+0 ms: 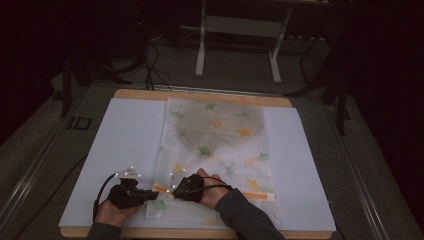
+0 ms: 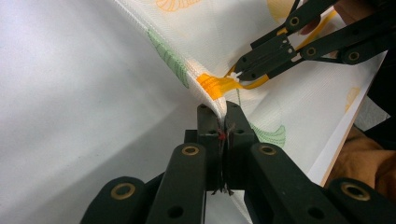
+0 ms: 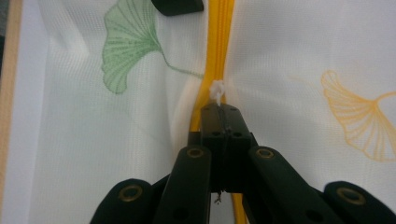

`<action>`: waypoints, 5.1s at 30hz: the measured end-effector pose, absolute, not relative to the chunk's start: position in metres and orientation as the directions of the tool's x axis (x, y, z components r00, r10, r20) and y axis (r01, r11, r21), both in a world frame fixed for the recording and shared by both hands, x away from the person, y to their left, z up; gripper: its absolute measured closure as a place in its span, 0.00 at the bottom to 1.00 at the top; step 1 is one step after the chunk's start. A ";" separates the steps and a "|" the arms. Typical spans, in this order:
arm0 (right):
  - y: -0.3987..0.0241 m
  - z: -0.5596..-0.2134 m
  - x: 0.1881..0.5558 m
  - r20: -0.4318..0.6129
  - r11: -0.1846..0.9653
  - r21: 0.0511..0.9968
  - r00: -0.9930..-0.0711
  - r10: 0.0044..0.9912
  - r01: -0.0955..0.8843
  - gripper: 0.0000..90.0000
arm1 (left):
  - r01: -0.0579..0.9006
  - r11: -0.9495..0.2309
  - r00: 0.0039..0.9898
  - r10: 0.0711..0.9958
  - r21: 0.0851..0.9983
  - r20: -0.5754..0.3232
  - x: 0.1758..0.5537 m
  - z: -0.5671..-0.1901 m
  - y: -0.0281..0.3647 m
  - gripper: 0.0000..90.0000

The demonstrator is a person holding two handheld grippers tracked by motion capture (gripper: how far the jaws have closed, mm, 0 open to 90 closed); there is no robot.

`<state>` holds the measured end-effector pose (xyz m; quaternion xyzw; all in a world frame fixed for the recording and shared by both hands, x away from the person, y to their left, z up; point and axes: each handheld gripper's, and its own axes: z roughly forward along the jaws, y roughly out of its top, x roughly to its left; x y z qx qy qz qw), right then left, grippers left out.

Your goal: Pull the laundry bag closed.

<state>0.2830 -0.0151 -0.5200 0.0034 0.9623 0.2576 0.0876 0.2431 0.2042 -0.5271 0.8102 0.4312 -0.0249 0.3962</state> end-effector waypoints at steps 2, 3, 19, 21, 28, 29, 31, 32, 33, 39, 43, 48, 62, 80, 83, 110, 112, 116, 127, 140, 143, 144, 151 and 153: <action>-0.016 -0.520 0.283 -0.172 0.868 0.495 -0.984 0.050 -0.042 1.00 | 0.719 -0.309 0.625 0.680 0.623 -0.384 0.243 -0.527 0.205 0.98; -0.018 -0.520 0.283 -0.172 0.869 0.493 -0.984 0.054 -0.038 1.00 | 0.718 -0.309 0.625 0.680 0.623 -0.384 0.243 -0.527 0.205 0.98; -0.032 -0.520 0.283 -0.195 0.875 0.484 -0.978 0.078 -0.026 1.00 | 0.722 -0.302 0.621 0.680 0.623 -0.391 0.243 -0.527 0.208 0.98; -0.034 -0.519 0.283 -0.200 0.879 0.477 -0.977 0.077 -0.028 1.00 | 0.724 -0.298 0.618 0.681 0.622 -0.393 0.242 -0.527 0.208 0.98; -0.042 -0.519 0.284 -0.207 0.882 0.470 -0.975 0.082 -0.025 1.00 | 0.725 -0.295 0.616 0.682 0.623 -0.394 0.242 -0.527 0.208 0.98; -0.043 -0.519 0.284 -0.209 0.884 0.467 -0.974 0.090 -0.019 1.00 | 0.725 -0.295 0.616 0.681 0.623 -0.395 0.242 -0.527 0.208 0.98; -0.046 -0.519 0.284 -0.207 0.882 0.472 -0.974 0.096 -0.014 1.00 | 0.725 -0.296 0.616 0.683 0.622 -0.393 0.242 -0.527 0.208 0.98; -0.047 -0.519 0.284 -0.208 0.881 0.472 -0.974 0.093 -0.017 1.00 | 0.725 -0.296 0.616 0.683 0.622 -0.393 0.242 -0.527 0.208 0.98; -0.048 -0.519 0.284 -0.209 0.883 0.469 -0.974 0.091 -0.018 1.00 | 0.725 -0.296 0.616 0.682 0.622 -0.394 0.242 -0.527 0.208 0.98; -0.053 -0.519 0.284 -0.216 0.887 0.462 -0.972 0.095 -0.016 1.00 | 0.724 -0.293 0.615 0.683 0.625 -0.393 0.242 -0.527 0.209 0.98; -0.057 -0.519 0.284 -0.214 0.885 0.465 -0.972 0.098 -0.013 1.00 | 0.725 -0.293 0.615 0.683 0.623 -0.394 0.242 -0.527 0.209 0.98; -0.060 -0.519 0.283 -0.223 0.888 0.459 -0.970 0.100 -0.014 1.00 | 0.725 -0.292 0.614 0.684 0.623 -0.394 0.242 -0.527 0.209 0.98; -0.070 -0.518 0.283 -0.232 0.893 0.451 -0.966 0.109 -0.008 1.00 | 0.724 -0.295 0.616 0.683 0.624 -0.392 0.242 -0.527 0.210 0.98; -0.082 -0.516 0.284 -0.244 0.909 0.416 -0.963 0.117 0.004 1.00 | 0.727 -0.294 0.614 0.685 0.621 -0.394 0.242 -0.527 0.211 0.98; -0.084 -0.516 0.284 -0.244 0.913 0.409 -0.963 0.114 0.005 1.00 | 0.727 -0.293 0.613 0.685 0.621 -0.394 0.242 -0.527 0.211 0.98; -0.108 -0.514 0.285 -0.274 0.931 0.365 -0.954 0.124 0.016 1.00 | 0.729 -0.290 0.609 0.689 0.620 -0.394 0.242 -0.527 0.212 0.98; -0.110 -0.514 0.284 -0.275 0.931 0.364 -0.953 0.128 0.020 1.00 | 0.729 -0.290 0.609 0.689 0.620 -0.393 0.242 -0.527 0.212 0.98; -0.115 -0.514 0.284 -0.279 0.932 0.361 -0.951 0.131 0.023 1.00 | 0.729 -0.289 0.608 0.689 0.620 -0.394 0.242 -0.527 0.213 0.98; -0.125 -0.514 0.284 -0.278 0.932 0.361 -0.949 0.148 0.039 1.00 | 0.729 -0.289 0.608 0.690 0.621 -0.393 0.242 -0.527 0.213 0.98; -0.138 -0.514 0.283 -0.279 0.929 0.365 -0.944 0.174 0.063 1.00 | 0.730 -0.288 0.607 0.690 0.620 -0.394 0.241 -0.528 0.213 0.98; -0.142 -0.514 0.283 -0.280 0.928 0.365 -0.943 0.182 0.071 1.00 | 0.729 -0.288 0.607 0.691 0.620 -0.393 0.241 -0.528 0.213 0.98; -0.142 -0.514 0.283 -0.278 0.928 0.364 -0.943 0.184 0.074 1.00 | 0.730 -0.288 0.606 0.691 0.620 -0.394 0.241 -0.528 0.213 0.98; -0.147 -0.515 0.282 -0.279 0.927 0.367 -0.941 0.193 0.081 1.00 | 0.731 -0.286 0.606 0.691 0.620 -0.395 0.241 -0.527 0.214 0.98; -0.149 -0.514 0.283 -0.283 0.929 0.360 -0.939 0.194 0.083 1.00 | 0.730 -0.286 0.606 0.691 0.620 -0.394 0.241 -0.528 0.214 0.98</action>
